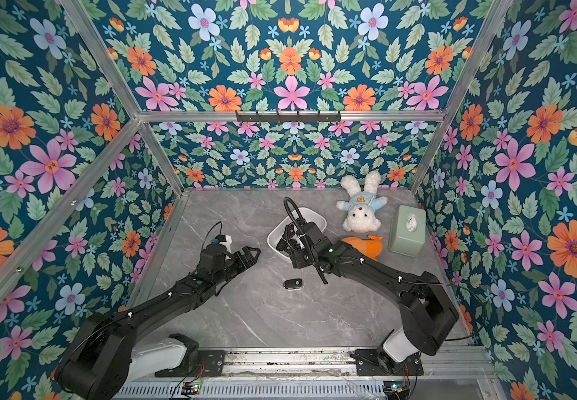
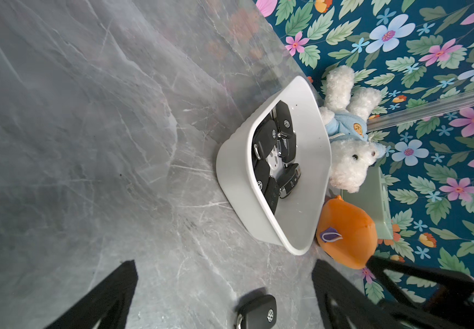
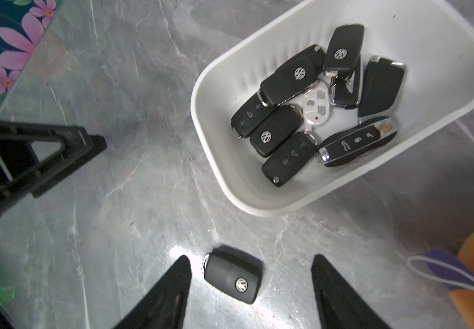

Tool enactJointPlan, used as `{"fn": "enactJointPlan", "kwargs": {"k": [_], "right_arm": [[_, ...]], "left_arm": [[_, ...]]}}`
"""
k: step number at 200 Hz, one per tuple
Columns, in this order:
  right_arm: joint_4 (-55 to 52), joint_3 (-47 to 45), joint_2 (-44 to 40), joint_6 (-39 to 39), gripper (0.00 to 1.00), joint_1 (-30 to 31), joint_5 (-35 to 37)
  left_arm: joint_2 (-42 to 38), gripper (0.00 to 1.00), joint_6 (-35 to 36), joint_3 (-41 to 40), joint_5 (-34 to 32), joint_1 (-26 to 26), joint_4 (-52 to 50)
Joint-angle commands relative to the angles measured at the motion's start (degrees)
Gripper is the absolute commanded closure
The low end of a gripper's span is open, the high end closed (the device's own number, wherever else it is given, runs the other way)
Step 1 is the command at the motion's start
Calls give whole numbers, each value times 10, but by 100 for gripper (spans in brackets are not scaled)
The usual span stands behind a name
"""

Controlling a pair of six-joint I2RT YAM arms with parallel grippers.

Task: Place the car key into the storage box
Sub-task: Pick up the car key from the center of the board.

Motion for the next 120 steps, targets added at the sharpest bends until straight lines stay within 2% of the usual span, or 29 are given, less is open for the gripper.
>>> {"fn": "enactJointPlan", "kwargs": {"k": [1,55,120], "right_arm": [[42,-22,-17,-16,30,12,-42],[14,-30,-8,-59,27,48,-40],[-96,42,98,-155,26,87,3]], "left_arm": [[-3,0,-3,5,4,9,-14],[-2,0,0,2,46,65,-19],[-3,0,-3,-6,75,95,-14]]}}
